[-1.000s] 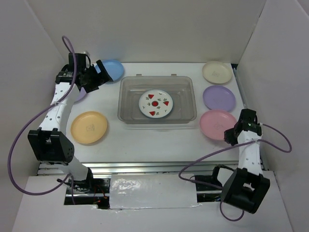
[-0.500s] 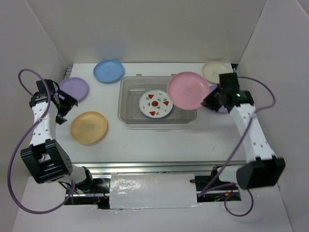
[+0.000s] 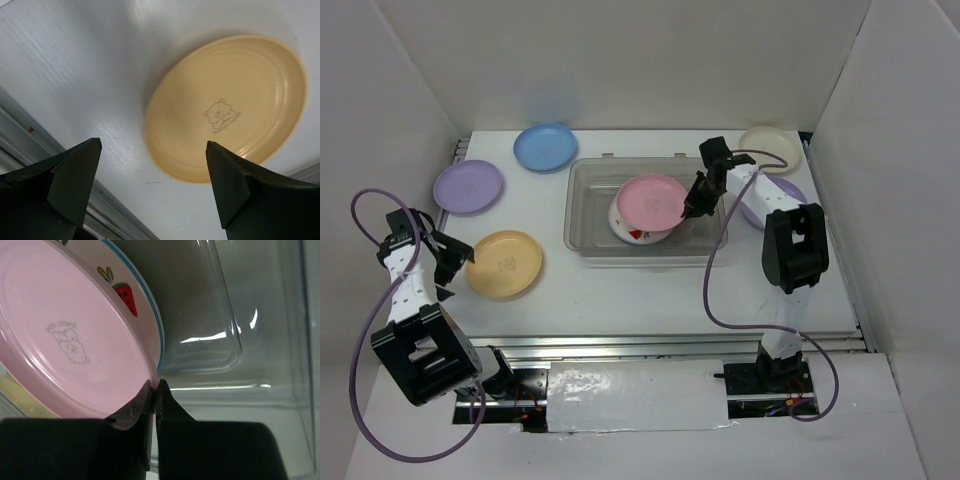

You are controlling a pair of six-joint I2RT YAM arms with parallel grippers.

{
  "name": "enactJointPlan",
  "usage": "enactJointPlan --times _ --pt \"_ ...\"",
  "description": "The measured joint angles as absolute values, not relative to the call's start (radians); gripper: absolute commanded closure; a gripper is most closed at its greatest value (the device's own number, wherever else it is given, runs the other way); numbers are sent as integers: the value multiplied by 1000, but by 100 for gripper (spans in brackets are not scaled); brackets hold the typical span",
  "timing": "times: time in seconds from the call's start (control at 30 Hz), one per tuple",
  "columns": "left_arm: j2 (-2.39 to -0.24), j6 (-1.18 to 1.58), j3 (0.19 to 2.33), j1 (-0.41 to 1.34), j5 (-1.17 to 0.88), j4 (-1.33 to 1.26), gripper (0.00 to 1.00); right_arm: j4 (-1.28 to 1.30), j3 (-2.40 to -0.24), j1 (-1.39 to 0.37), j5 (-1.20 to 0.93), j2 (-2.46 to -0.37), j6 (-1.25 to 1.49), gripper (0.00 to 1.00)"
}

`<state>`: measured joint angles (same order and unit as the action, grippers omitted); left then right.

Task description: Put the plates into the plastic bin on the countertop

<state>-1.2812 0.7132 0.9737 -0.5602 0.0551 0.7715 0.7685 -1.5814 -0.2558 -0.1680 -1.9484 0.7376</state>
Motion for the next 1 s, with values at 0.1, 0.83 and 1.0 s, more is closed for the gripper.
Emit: enactJointPlan --times 0.1,0.83,1.0 --pt "-1266 706 906 -581 55 768 1 762 -1617 -262 -186 -2000 730 65" --pt "-1425 751 759 -519 -6 478 44 699 -1627 -355 -318 -1602 685 0" --pt "-1491 801 801 -458 -2 472 100 698 -1582 -346 -335 -1548 686 0"
